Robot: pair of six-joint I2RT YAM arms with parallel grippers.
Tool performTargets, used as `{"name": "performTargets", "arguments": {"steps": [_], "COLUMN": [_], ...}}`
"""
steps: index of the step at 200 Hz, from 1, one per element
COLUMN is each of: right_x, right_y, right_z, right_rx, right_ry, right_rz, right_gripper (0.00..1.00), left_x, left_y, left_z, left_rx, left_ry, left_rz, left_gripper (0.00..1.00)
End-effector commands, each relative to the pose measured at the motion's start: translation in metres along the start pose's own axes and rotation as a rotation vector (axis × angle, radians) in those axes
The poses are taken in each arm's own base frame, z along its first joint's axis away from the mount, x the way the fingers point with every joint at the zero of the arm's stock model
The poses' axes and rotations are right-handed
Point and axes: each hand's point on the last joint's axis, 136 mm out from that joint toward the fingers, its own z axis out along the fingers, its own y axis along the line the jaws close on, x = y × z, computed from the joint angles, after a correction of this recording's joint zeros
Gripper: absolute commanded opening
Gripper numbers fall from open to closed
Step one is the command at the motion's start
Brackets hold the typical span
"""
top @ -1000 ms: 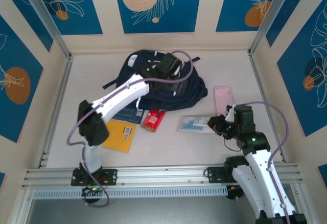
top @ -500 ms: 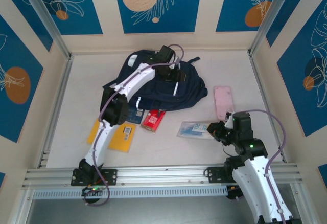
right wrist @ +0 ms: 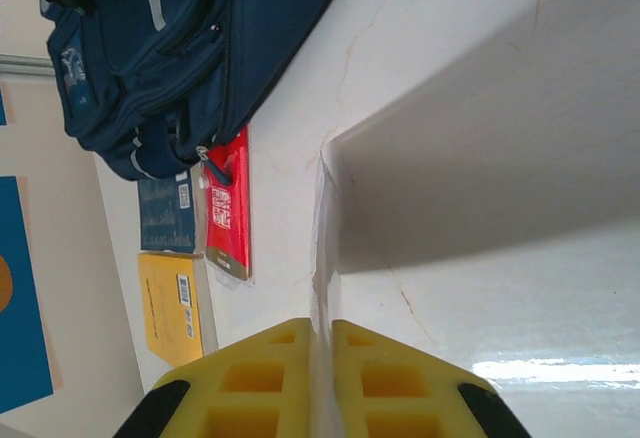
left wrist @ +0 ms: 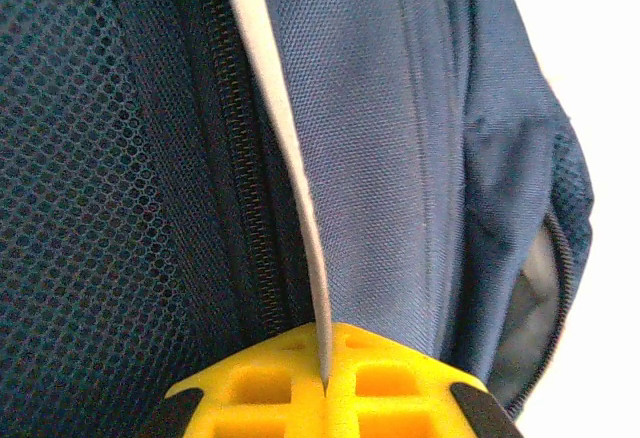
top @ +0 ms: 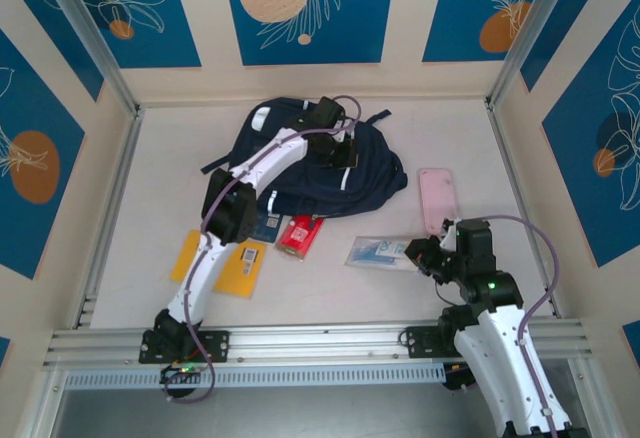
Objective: Pack the student bag
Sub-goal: Open the student bag at the top-center of the table, then place the loose stationery in the student bag.
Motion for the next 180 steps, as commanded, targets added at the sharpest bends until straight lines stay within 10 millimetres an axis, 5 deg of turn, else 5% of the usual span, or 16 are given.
{"name": "performTargets", "arguments": {"steps": [1, 39, 72, 129, 180], "right_x": [-0.009, -0.019, -0.028, -0.041, -0.059], "right_y": [0.018, 0.040, 0.061, 0.110, 0.107], "right_z": [-0.016, -0.032, -0.047, -0.067, -0.067], "right_rx": [-0.025, -0.064, -0.107, -0.292, -0.276], "right_ry": [-0.045, -0.090, -0.137, -0.183, -0.282], "right_rz": [-0.051, -0.069, -0.082, -0.073, -0.074], "right_gripper": [0.06, 0.06, 0.06, 0.07, 0.07], "left_x": [-0.017, -0.024, -0.024, -0.018, -0.011], "left_y": [-0.052, -0.068, -0.071, -0.077, -0.095], "left_z": [-0.080, -0.156, -0.198, -0.232, -0.244], "left_rx": [0.078, 0.098, 0.121, 0.168, 0.284], "left_ry": [-0.086, -0.161, -0.189, -0.203, -0.213], "left_rz": [0.091, 0.152, 0.184, 0.228, 0.222], "left_gripper": [0.00, 0.00, 0.00, 0.00, 0.00]}}
